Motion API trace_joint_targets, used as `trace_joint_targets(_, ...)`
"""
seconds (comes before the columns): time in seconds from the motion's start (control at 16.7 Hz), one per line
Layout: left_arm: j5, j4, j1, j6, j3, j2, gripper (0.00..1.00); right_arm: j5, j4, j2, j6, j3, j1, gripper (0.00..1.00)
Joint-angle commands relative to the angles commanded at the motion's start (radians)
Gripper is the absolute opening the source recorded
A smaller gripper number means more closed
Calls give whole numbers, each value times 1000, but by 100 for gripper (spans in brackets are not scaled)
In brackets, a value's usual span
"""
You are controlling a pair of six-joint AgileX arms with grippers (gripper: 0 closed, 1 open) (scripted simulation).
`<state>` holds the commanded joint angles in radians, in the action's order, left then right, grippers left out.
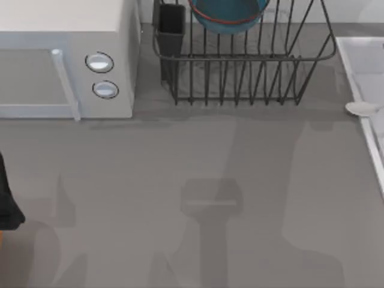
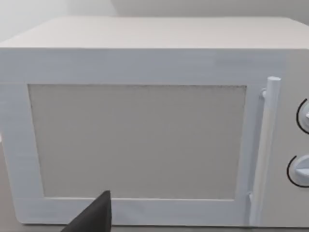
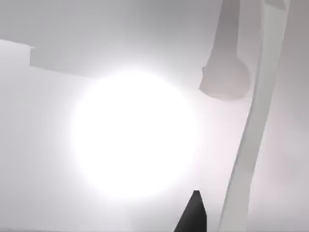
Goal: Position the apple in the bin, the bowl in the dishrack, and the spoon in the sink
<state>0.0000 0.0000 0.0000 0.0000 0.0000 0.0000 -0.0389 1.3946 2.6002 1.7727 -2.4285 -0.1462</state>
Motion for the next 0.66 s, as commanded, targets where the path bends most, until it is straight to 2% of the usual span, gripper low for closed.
trace_joint_targets(0.3,0,0,0,0,0,0,100,0,0,0,0,0,0,98)
trace_joint_targets(0.66,0,0,0,0,0,0,100,0,0,0,0,0,0,100)
